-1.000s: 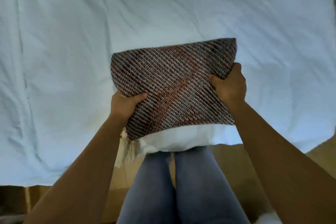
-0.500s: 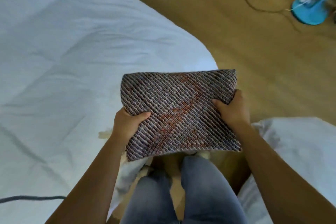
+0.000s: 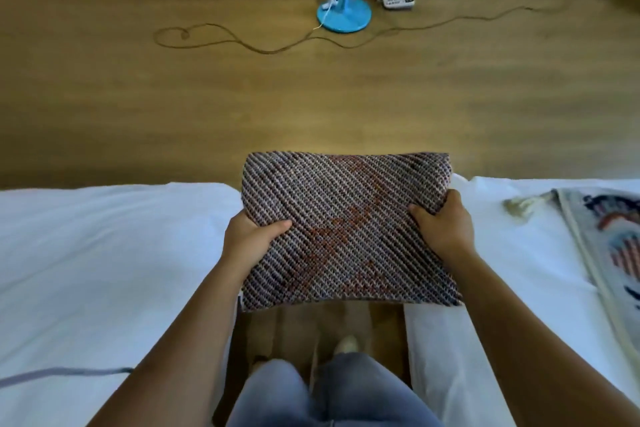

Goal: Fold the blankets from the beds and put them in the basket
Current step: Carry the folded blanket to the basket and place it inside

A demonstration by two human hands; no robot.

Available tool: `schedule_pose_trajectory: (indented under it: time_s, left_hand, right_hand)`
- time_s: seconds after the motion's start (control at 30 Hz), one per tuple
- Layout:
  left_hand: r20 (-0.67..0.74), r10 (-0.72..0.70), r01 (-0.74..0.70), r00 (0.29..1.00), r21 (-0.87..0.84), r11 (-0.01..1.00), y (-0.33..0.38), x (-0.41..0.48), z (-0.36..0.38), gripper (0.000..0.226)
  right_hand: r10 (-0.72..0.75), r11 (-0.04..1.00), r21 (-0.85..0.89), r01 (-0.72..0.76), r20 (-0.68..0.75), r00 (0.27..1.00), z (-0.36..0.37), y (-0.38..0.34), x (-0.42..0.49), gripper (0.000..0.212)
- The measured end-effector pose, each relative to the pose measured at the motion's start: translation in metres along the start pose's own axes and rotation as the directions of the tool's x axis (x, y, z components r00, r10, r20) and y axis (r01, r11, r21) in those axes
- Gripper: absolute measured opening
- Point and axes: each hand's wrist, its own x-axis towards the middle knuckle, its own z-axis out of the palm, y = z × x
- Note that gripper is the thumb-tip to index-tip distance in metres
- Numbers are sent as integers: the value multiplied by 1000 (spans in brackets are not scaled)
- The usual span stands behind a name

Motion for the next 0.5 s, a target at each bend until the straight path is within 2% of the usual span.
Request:
schedule_pose_trajectory:
  time_s: [0.17,0.27,0.5]
  left_hand:
    - [122,59,-65,991,50,997,73,63,58,49]
    - [184,91,-107,979,75,991,111,104,85,44]
    - [328,146,-207,933,159,965,201,218,144,42]
  right_hand:
    - [100,994,67,-92,-131,986,-33,9,59,41]
    - [158,985,97,-143,-177,971,-39,6,97,42]
    - [337,937,202,-285,-306,891,-50,-23,184,43]
